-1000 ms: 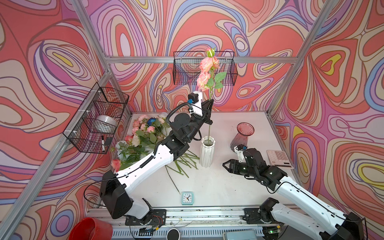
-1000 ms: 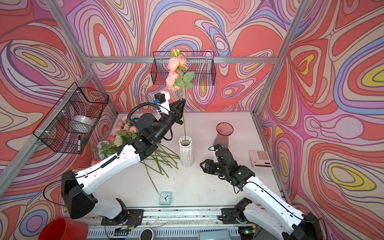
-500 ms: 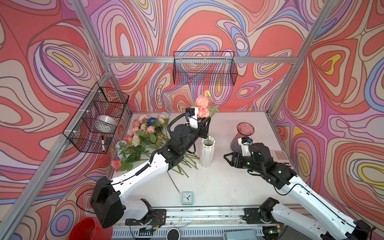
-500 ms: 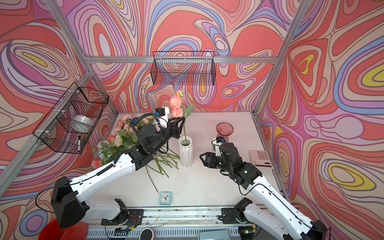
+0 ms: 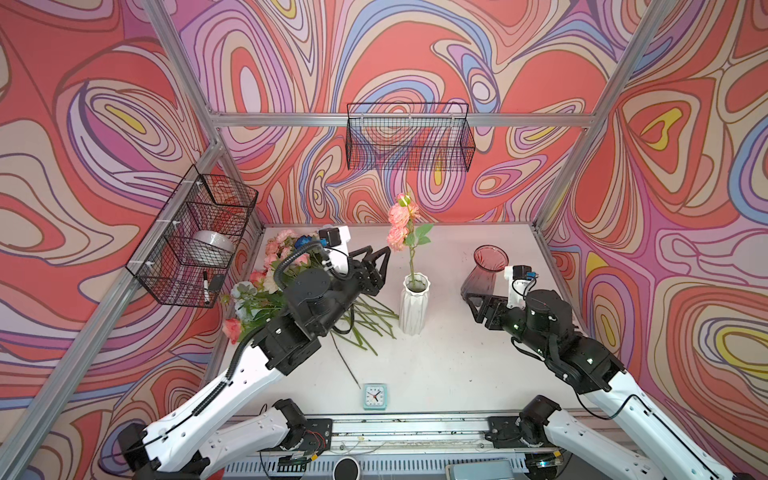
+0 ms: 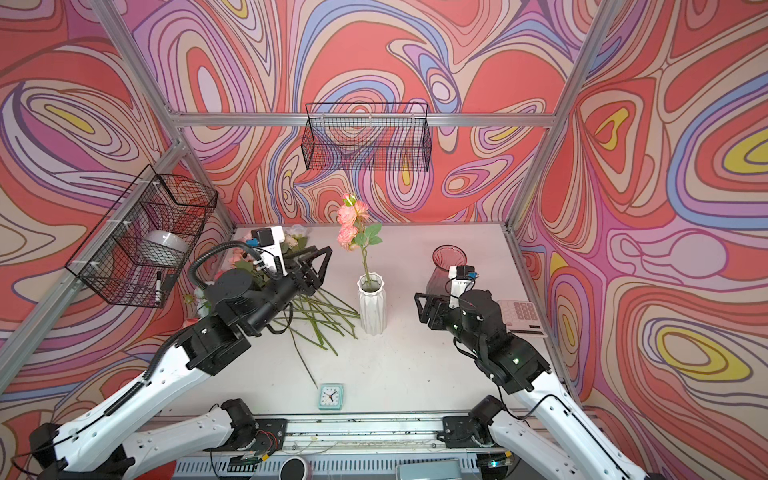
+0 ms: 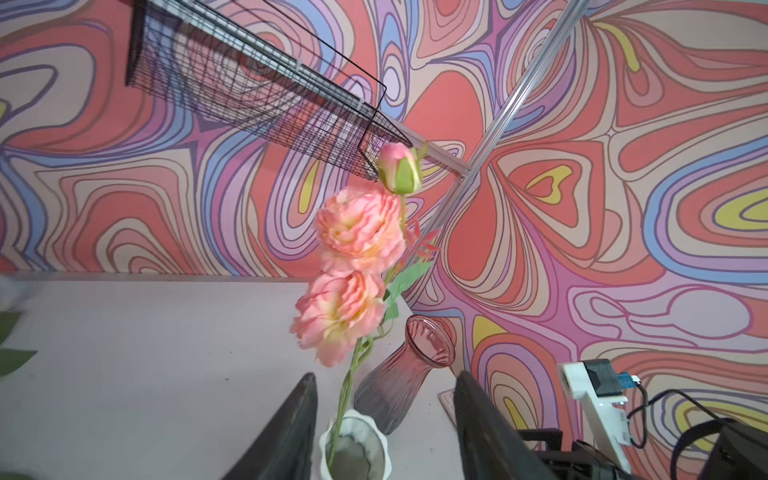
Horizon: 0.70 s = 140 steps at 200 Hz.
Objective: Arrange the flowers into the vase
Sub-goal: 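Open the left gripper to release the rose while the right moves toward the pink vase, then lower the left gripper to the rose pile and grasp another stem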
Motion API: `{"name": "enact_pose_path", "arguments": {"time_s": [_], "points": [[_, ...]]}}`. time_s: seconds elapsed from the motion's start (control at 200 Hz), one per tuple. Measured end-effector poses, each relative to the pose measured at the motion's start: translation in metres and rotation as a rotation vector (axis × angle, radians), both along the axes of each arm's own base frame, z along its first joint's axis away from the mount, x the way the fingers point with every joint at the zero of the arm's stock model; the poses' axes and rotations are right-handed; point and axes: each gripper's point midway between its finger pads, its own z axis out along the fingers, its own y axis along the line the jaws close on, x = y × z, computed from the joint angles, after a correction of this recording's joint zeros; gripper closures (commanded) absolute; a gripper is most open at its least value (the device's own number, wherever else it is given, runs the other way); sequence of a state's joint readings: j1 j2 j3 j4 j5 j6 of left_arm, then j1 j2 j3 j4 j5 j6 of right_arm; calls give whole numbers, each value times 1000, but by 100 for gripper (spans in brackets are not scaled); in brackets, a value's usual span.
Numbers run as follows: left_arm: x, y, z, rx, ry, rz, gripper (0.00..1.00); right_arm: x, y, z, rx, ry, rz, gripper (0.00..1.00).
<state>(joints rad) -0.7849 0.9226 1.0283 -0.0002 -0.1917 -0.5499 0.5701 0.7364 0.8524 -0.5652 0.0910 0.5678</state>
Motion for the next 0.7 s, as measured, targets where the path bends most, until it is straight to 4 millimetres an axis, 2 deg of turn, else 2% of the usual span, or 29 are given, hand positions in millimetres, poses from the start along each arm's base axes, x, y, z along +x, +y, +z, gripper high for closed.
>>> {"name": "enact_pose_path", "arguments": {"time_s": [0.06, 0.12, 0.255, 0.35, 0.36, 0.491, 0.571, 0.701], "points": [[-6, 14, -17, 14, 55, 33, 28, 3, 1, -10, -28, 28, -2, 20], [-9, 27, -43, 51, 133, 74, 28, 5, 2, -21, -52, 58, 0, 20], [-4, 61, -113, 124, 350, 165, 40, 5, 3, -43, -91, 114, 9, 22], [5, 99, -178, 132, 544, 274, 47, 3, 5, -49, -92, 129, 22, 24], [5, 103, -190, 134, 577, 284, 48, 2, 5, -50, -91, 131, 24, 24], [-9, 127, -275, 149, 832, 336, 52, 0, 7, -54, -86, 144, 40, 24], [-17, 132, -308, 163, 941, 346, 57, -1, 7, -55, -83, 145, 41, 25], [-21, 136, -338, 183, 1037, 362, 61, -2, 6, -54, -78, 143, 39, 25]]}}
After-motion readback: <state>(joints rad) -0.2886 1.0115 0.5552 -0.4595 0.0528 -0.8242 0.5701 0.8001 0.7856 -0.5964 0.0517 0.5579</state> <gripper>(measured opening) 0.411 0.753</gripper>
